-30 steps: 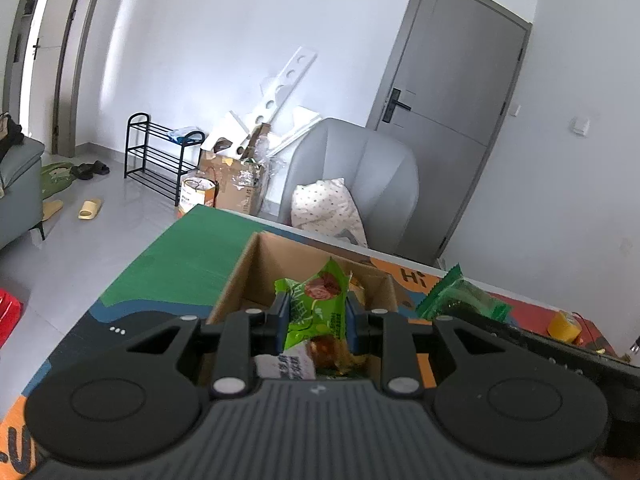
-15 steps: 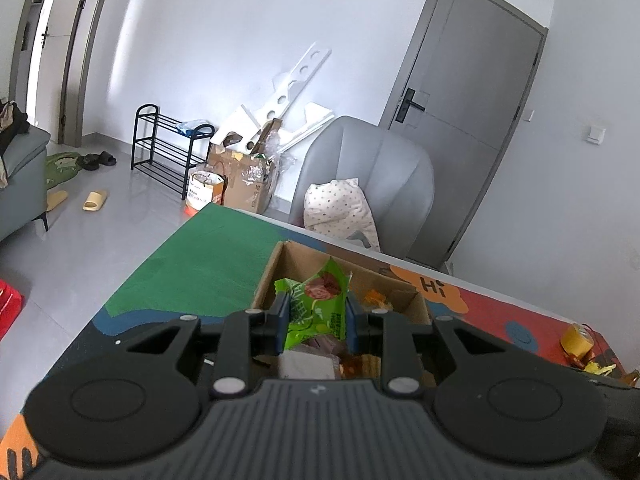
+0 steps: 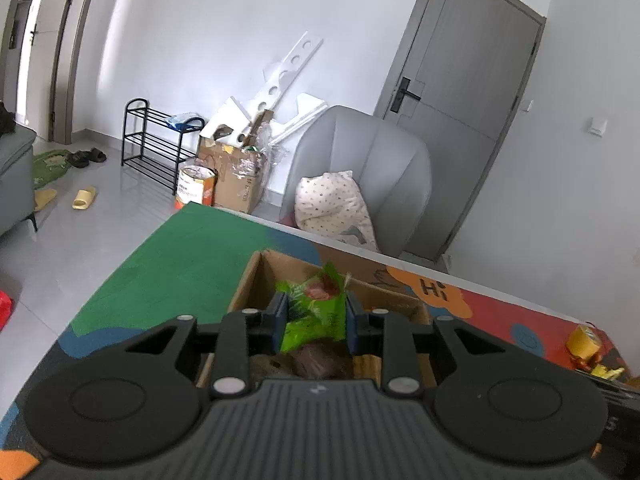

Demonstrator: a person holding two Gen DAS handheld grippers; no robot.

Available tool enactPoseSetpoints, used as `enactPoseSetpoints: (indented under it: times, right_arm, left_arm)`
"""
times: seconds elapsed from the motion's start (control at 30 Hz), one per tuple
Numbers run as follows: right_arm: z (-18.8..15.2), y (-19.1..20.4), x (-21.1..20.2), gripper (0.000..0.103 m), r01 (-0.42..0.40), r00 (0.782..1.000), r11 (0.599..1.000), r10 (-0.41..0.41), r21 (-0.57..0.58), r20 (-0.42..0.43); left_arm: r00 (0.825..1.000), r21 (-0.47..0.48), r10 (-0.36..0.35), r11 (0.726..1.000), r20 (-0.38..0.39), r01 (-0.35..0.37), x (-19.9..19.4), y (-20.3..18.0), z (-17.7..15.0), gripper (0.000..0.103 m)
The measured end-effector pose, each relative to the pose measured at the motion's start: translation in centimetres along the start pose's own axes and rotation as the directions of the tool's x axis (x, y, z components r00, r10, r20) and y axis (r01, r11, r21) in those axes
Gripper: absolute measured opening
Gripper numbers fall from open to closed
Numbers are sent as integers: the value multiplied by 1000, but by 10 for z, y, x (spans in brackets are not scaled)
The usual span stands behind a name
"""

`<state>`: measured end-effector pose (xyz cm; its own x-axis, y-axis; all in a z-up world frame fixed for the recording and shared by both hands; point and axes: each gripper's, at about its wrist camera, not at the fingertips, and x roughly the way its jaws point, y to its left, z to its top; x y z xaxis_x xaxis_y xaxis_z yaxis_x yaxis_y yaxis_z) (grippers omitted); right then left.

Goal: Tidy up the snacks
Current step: 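Open both grippers to drop the green packets into the box, then withdraw both open grippers from the box toward the last two snacks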

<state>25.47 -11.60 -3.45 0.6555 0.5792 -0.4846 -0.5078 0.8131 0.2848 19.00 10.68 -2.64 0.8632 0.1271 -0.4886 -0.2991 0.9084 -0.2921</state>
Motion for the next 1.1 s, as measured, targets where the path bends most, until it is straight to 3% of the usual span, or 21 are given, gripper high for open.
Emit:
enactPoseSetpoints:
  times: [0.07,0.2,0.37,0.53,0.73,0.9,1.1]
  right_arm:
    - [0,-4,0,50,7,1000,1000,-7,8,-1]
    - [-2,-10,1,50,15,1000,1000,-15,18,-6]
    - [-5,-16,-2,51,23,1000,999,-22,35,-12]
    - [-8,-25,-9,62,42,999,998,-42,51,1]
    - [-10,-43,-24,83,90,995,993,-93,80,29]
    - [-13,-60,-40,90,109,992,988,-115,109,45]
    - [-20,-83,-52,91,122,990,983,-130,140,47]
  left_arm:
    - [1000,4,31,1000,5,-31,3,-1,0,31]
    - [998,-10,55,998,4,-55,5,2,-1,54]
    - [997,-11,81,997,9,-81,0,4,-5,67]
    - [997,12,78,997,15,-78,-4,-3,-7,83]
    - [998,65,66,996,7,-66,-6,-23,-13,95]
    - [999,101,47,994,-1,-47,-8,-40,-23,97]
    - [1000,127,20,992,-4,-20,-9,-62,-32,99]
